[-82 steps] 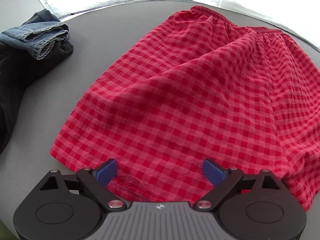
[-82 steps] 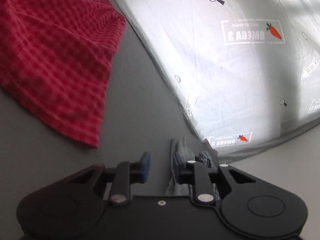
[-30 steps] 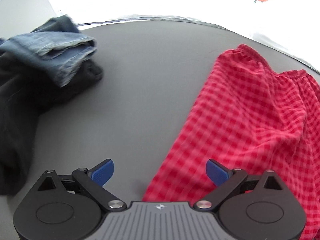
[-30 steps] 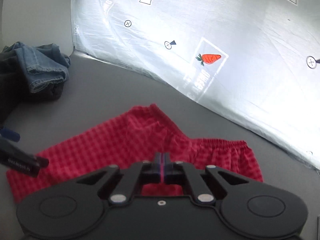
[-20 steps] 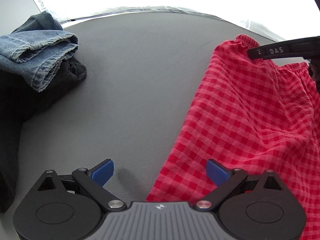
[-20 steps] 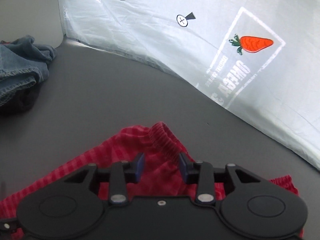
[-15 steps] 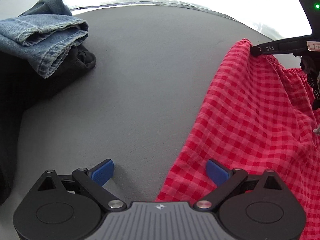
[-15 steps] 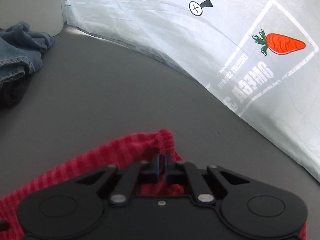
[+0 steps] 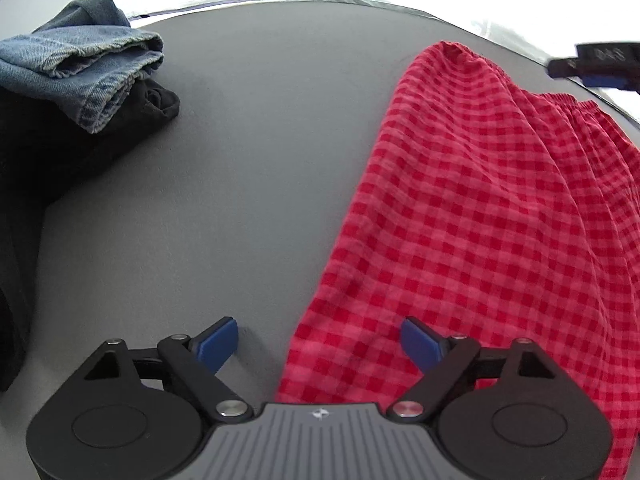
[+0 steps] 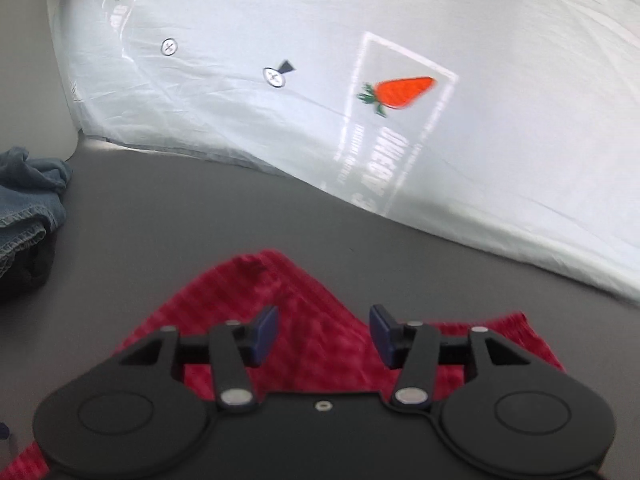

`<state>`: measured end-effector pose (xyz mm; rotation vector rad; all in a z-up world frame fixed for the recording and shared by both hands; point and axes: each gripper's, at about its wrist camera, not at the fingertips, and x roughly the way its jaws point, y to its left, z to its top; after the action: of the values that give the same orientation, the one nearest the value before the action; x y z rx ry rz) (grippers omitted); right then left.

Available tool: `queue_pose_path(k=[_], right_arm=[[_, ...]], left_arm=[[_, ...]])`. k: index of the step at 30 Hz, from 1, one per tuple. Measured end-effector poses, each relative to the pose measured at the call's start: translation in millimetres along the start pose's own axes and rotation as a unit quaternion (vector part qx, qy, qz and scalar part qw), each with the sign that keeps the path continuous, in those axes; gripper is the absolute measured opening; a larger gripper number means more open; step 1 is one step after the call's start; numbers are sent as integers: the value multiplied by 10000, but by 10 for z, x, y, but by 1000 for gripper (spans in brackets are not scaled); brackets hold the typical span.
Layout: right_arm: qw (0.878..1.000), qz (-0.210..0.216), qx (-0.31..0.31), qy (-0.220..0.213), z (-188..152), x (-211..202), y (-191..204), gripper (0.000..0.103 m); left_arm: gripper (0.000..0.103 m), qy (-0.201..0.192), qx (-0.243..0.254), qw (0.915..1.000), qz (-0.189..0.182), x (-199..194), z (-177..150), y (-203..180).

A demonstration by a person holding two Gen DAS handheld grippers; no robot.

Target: Fold clothes

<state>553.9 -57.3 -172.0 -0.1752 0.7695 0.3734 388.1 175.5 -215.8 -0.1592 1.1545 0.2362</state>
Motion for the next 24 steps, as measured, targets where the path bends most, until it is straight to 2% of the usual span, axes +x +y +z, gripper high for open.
queue_pose_path(k=[3, 5, 7, 9, 10, 12, 13, 16, 19, 22, 24], right_arm=[[9984, -307, 337, 339, -545, -446, -258, 56], [9961, -443, 511, 564, -919, -694, -369, 55], [9928, -570, 727, 765, -1287, -927, -465, 55], [9878, -632, 1123, 877, -1554, -1082, -536, 55], [9851, -647, 1310, 911, -1651, -1130, -560, 55], [9795, -663, 1647, 951, -1798, -1187, -591, 55], [9780, -684, 1734, 935, -1831, -1208, -600, 54], [9775, -760, 1831, 722, -1800, -1277, -637, 53], [9747, -732, 2058, 467, -1764, -1389, -733, 53], [9758, -769, 2019, 341, -1799, -1515, -790, 53], [9764, -795, 1986, 294, -1844, -1597, -821, 53]], left_arm=[[76, -65, -139, 9998, -97, -51, -47, 28], [60, -104, -234, 9995, -172, -87, -77, 48], [58, -114, -327, 9987, -387, -143, -112, 70], [53, -123, -426, 9974, -562, -168, -153, 92], [48, -130, -529, 9967, -601, -165, -175, 105], [30, -170, -729, 9951, -643, -170, -206, 141], [2, -160, -849, 9935, -736, -167, -210, 176], [1, -278, -1147, 9880, -994, -198, -214, 224], [0, -559, -968, 9880, -1066, -424, -142, 108], [0, -921, -866, 9782, -1648, -792, -11, -120], [0, -1201, -507, 9715, -1980, -1030, 87, -461]])
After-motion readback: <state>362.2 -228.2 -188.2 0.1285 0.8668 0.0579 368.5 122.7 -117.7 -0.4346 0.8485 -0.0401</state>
